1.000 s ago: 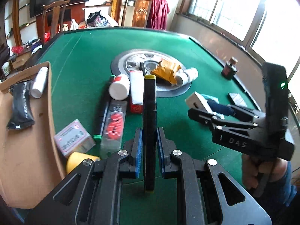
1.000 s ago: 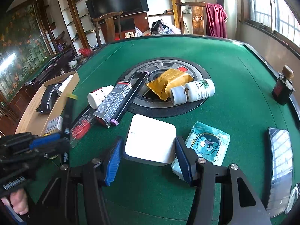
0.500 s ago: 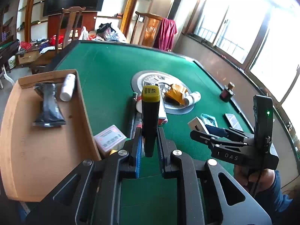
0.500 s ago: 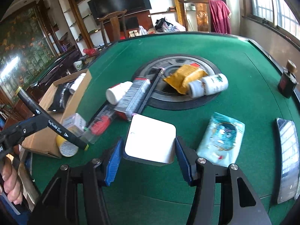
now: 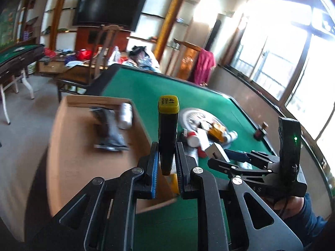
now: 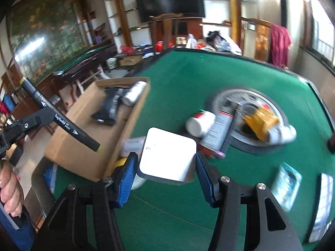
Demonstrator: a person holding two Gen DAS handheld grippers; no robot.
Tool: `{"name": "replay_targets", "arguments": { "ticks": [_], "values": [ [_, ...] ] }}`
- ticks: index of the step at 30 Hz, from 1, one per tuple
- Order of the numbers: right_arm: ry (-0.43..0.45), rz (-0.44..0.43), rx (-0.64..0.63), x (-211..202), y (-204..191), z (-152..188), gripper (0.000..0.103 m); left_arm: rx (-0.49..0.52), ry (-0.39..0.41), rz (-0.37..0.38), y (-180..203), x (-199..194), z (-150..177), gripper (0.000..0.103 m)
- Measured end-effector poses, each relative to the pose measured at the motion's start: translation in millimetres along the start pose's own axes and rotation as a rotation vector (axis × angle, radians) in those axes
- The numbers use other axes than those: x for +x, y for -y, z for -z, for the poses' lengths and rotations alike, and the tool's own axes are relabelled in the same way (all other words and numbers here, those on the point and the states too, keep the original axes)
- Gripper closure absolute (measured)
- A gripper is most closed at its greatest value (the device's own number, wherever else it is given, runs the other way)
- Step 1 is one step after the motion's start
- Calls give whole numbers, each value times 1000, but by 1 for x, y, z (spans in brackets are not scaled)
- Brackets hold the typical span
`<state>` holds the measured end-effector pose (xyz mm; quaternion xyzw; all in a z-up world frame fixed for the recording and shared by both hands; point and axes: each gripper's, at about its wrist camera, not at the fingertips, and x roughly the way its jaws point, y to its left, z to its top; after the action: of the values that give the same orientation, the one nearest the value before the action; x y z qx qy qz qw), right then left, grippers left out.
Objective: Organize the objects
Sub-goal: 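Carry the marker in the left tool and white box in the right tool over the cardboard box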
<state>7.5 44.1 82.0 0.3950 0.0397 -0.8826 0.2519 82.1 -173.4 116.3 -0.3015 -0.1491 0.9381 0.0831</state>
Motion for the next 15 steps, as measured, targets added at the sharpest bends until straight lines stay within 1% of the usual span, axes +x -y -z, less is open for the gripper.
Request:
{"name": "replay_targets", "arguments": {
  "ticks": [3, 8, 11, 15],
  "values": [
    [-1, -34, -42, 13, -30, -13, 47, -31, 4, -41, -25, -8, -2, 89],
    [-29, -78, -99, 42, -72, -24, 47, -60, -10, -83, -55, -10, -1, 89],
    [-64, -89, -130, 64, -92, -25, 47, -80, -44, -104, -71, -1, 0, 89],
    [-119, -98, -141, 90, -106, -22, 47, -106, -90, -127, -88, 17, -2, 89]
  ]
}}
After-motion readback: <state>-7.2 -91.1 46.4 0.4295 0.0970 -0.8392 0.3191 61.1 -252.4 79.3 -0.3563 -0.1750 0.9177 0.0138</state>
